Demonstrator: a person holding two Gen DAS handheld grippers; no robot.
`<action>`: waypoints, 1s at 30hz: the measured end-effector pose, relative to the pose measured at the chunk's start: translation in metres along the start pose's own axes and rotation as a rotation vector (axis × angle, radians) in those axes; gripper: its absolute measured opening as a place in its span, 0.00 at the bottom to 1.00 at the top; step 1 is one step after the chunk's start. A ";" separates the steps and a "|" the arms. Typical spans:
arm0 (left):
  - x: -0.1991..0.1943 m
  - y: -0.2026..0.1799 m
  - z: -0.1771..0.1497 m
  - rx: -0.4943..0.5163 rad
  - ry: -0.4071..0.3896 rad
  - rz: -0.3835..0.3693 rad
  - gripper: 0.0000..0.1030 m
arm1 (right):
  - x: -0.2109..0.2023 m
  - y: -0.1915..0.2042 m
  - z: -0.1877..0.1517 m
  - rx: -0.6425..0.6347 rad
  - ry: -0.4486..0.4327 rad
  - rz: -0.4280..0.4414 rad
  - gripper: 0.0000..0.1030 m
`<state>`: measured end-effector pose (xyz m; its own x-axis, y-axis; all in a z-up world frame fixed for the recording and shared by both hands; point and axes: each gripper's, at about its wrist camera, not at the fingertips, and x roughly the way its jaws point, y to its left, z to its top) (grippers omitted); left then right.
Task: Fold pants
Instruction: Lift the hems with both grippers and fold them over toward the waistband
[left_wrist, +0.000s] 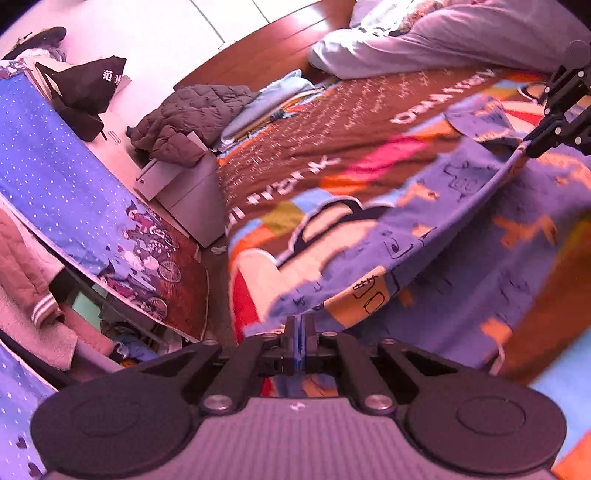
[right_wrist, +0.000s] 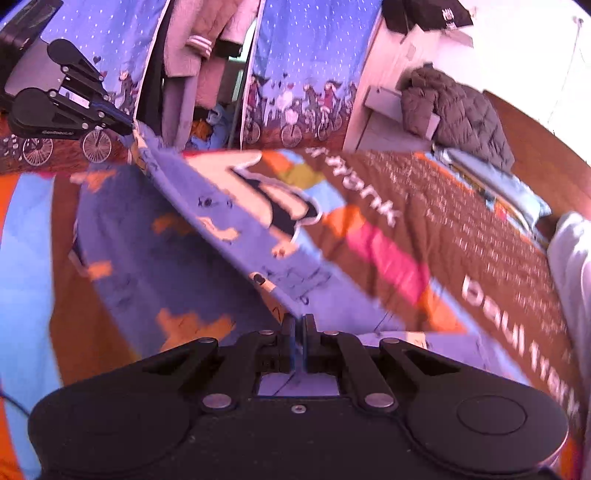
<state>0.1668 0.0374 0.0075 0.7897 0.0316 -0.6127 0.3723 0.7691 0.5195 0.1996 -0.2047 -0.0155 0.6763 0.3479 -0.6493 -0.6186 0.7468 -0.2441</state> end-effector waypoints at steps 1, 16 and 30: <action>-0.001 -0.005 -0.005 0.000 0.004 -0.004 0.01 | -0.003 0.007 -0.007 0.011 -0.005 -0.009 0.02; -0.002 -0.039 -0.033 0.145 0.080 -0.032 0.01 | -0.021 0.049 -0.046 0.059 0.023 -0.047 0.02; -0.043 0.017 -0.046 -0.516 0.134 -0.111 0.47 | -0.059 0.053 -0.049 0.330 -0.011 -0.039 0.62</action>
<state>0.1167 0.0784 0.0153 0.6776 -0.0122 -0.7353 0.1357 0.9848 0.1086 0.1066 -0.2135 -0.0255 0.7019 0.3204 -0.6362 -0.4308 0.9022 -0.0209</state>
